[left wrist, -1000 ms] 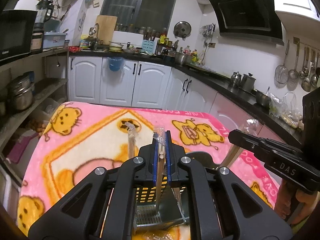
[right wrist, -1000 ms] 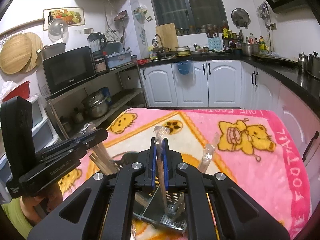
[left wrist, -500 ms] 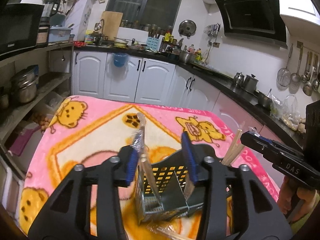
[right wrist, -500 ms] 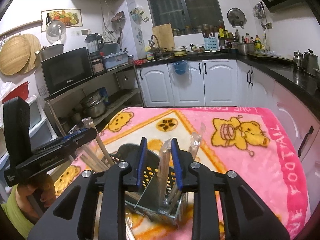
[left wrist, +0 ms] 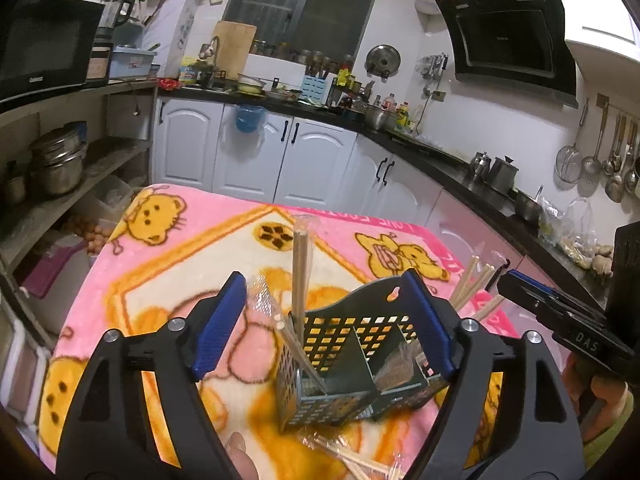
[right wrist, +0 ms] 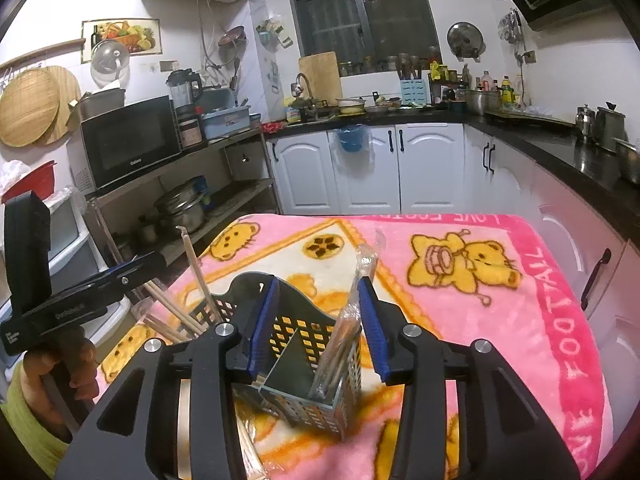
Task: Organize utensils
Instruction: 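Open both tools and lift them away from the caddy, then move both open tools down to the chopstick pile beside the caddy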
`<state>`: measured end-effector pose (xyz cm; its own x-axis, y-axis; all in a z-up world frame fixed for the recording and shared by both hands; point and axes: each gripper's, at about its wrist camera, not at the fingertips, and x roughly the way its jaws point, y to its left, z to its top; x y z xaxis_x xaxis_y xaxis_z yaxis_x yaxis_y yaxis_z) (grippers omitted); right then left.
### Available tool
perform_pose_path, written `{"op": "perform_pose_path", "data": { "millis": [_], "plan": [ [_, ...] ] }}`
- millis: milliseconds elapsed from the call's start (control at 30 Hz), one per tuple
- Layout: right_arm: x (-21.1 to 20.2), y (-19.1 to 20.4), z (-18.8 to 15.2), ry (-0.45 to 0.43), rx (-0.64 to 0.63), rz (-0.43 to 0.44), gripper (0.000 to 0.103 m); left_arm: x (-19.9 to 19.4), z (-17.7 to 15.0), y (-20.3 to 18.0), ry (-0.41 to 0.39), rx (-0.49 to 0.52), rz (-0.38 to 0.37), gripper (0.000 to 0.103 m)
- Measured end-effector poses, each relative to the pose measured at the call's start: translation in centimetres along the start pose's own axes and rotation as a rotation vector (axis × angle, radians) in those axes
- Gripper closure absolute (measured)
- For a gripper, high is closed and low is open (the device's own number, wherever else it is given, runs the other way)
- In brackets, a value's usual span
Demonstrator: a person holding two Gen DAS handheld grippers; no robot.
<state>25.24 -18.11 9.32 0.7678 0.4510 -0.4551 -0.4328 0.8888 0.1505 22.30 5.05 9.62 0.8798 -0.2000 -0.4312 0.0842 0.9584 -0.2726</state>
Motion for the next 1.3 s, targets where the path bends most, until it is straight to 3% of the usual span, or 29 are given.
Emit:
{"op": "perform_pose_path", "data": {
  "millis": [300, 1000, 1300],
  "plan": [
    [-1.6, 0.2, -0.8, -0.013, -0.011, -0.003, 0.055, -1.4, -0.9, -0.2, -0.002, -0.001, -0.004, 0.011],
    [-5.2, 1.6, -3.4, -0.013, -0.031, 0.003, 0.051, -3.9, -3.2, -0.3, 0.002, -0.012, -0.01, 0.011],
    [-6.3, 2.2, -5.4, 0.016, -0.034, 0.009, 0.051, -4.0, -5.0, -0.6, 0.041, -0.01, -0.009, 0.011]
  ]
}}
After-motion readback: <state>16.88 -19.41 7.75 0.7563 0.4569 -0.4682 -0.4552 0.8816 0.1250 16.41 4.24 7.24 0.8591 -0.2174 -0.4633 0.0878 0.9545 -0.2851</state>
